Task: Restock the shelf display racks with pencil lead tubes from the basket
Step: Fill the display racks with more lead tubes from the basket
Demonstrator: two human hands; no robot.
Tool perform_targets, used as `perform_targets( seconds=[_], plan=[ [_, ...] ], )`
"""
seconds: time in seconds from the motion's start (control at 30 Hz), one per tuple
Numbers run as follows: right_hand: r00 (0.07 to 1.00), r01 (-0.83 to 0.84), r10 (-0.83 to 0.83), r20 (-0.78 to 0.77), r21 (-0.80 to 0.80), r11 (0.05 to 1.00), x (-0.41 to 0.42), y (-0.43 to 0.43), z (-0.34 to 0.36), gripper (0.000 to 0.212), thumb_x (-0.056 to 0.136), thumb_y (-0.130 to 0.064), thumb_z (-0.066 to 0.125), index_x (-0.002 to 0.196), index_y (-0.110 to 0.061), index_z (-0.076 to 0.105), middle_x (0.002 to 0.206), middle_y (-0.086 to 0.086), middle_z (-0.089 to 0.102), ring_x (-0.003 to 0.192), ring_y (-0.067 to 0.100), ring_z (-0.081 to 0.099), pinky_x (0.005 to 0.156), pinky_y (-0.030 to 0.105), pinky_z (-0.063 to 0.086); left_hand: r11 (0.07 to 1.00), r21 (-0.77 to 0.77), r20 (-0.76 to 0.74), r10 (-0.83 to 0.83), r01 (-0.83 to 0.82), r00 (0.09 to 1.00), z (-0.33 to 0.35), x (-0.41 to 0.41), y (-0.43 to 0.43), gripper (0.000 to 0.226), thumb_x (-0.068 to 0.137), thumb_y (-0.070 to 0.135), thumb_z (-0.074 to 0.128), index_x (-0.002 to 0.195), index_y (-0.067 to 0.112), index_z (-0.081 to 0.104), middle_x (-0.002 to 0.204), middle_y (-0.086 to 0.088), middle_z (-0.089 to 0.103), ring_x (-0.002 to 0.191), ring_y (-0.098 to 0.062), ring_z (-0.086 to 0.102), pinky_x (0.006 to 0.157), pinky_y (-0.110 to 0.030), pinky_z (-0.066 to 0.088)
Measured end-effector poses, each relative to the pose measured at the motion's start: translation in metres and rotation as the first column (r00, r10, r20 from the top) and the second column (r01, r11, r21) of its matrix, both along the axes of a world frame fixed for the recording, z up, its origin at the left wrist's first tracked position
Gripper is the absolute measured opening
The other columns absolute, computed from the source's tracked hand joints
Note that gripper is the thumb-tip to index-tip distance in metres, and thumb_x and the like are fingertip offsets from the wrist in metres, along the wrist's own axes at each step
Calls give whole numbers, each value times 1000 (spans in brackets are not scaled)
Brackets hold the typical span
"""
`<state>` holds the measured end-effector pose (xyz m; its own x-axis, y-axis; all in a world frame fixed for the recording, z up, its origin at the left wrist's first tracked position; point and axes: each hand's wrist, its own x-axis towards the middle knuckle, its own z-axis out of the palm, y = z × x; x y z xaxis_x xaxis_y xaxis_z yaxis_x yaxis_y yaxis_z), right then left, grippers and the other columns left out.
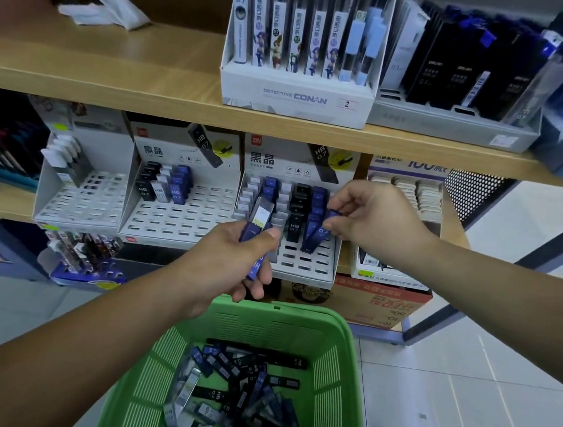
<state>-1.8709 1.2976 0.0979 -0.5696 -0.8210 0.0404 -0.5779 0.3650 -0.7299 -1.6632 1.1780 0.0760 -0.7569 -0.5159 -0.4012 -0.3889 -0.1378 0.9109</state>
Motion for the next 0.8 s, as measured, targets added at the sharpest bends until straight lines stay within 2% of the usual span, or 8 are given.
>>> perform_targets(
  seconds=[0.17,0.27,0.37,0.47,0.53,0.63,0.7,0.8],
  plan=[
    [995,-34,38,-95,41,999,1,-2,-13,17,85,-11,83,89,-23,71,83,-5,69,74,10,67,64,10,51,1000,5,-15,-4,4,1000,0,0,-1,30,103,42,59,117,15,63,73,-8,68,53,-18,56,46,-28,38],
    [982,-97,107,-156,66,993,3,-5,-15,13,87,-12,82,90,-20,72,82,-9,69,68,-2,62,64,6,48,1000,4,-19,-2,2,1000,0,2,-3,31,102,42,60,116,14,63,73,-9,67,52,-18,54,45,-28,37],
    [952,-173,186,-245,75,982,6,-5,-15,8,85,-15,84,89,-18,77,89,-5,72,68,0,61,72,19,55,1000,11,-22,1,-1,1000,-1,3,-3,29,102,39,61,116,14,63,72,-9,67,51,-18,53,45,-27,36],
    [847,-290,321,-424,137,947,13,-1,-18,10,86,-23,83,95,-19,80,88,-11,64,76,11,60,73,35,57,1000,20,-23,1,-1,1000,-3,3,-4,24,101,31,66,115,12,62,74,-10,67,50,-18,49,45,-27,33],
    [787,-290,350,-508,195,937,18,-2,-15,12,90,-31,78,100,-24,80,92,-13,62,85,16,63,72,37,56,1000,9,-21,-4,4,1000,-3,3,-4,22,98,22,69,115,10,61,73,-10,67,50,-17,48,44,-26,32],
    [782,-211,305,-543,229,950,21,-4,-6,18,94,-37,70,105,-27,80,91,-14,50,88,19,63,70,36,53,1000,7,-29,-26,26,999,0,4,-5,21,95,16,72,112,10,61,71,-9,66,49,-17,47,44,-25,30],
    [845,-216,245,-475,115,970,26,-7,1,22,94,-31,68,113,-25,78,95,-11,54,84,15,62,70,35,54,997,-5,-10,-78,78,997,3,6,-6,18,93,19,76,106,14,65,71,-6,65,49,-15,45,44,-23,29],
    [976,-217,218,12,-20,976,44,-14,18,33,96,-26,71,128,-21,70,101,-2,66,75,7,60,69,22,51,989,-28,9,-148,148,989,6,11,-6,15,89,24,80,95,20,67,70,-3,64,49,-12,44,43,-21,31]
  ],
)
